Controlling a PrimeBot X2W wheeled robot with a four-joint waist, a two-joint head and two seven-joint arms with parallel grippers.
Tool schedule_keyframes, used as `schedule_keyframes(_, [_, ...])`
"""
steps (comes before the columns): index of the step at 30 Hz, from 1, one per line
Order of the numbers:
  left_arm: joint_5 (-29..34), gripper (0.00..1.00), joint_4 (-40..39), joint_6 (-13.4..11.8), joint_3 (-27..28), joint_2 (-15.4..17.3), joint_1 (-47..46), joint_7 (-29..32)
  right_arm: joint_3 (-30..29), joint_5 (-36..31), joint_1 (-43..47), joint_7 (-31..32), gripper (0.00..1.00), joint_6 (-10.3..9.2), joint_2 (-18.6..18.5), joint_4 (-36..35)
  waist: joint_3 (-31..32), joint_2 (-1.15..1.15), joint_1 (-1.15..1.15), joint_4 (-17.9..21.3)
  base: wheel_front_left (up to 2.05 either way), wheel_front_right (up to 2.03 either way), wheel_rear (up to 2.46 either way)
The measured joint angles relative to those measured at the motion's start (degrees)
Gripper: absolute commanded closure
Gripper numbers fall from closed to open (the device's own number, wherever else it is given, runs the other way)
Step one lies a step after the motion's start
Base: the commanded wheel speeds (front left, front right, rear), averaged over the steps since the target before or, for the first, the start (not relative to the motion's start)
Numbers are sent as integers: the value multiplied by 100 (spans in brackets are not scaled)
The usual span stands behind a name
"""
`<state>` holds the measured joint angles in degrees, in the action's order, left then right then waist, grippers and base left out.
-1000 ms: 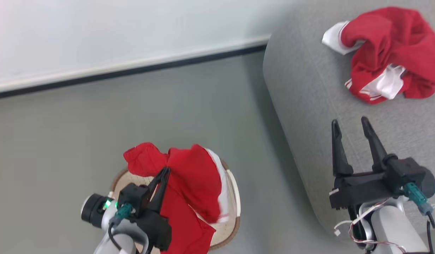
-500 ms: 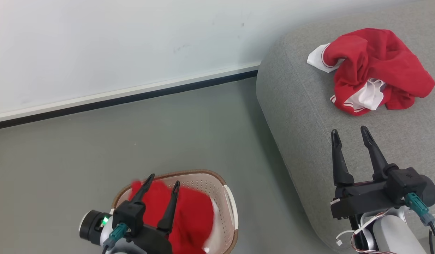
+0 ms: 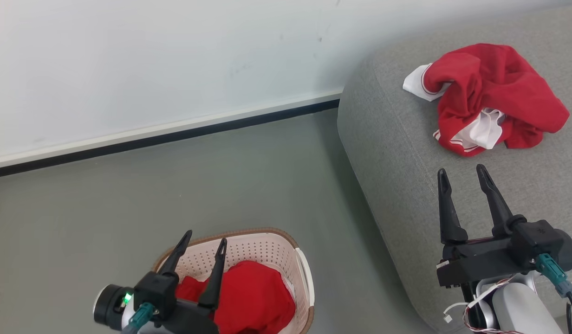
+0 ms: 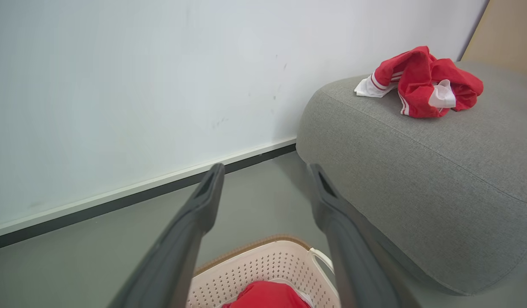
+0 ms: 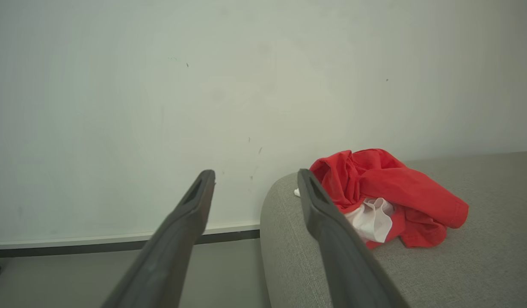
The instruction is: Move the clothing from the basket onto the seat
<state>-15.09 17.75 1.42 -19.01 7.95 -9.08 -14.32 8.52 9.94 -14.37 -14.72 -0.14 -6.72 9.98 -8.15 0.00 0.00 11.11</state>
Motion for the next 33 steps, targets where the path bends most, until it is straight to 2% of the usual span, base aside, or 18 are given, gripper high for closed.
schedule_keyframes(7, [-192,0,-127,-133,218,90,179,-1,21,-26,85,0,0,13,-5,11,129,0,0,-8,0,0,0])
schedule_keyframes(20, [-531,0,-510,-508,994,250,738,-1,165,-74,423,0,0,15,12,-23,406,0,0,1,0,0,0])
schedule_keyframes(33, [-589,0,-1083,-702,1473,200,1503,-16,281,-91,698,4,0,66,14,-89,649,0,0,-83,0,0,0])
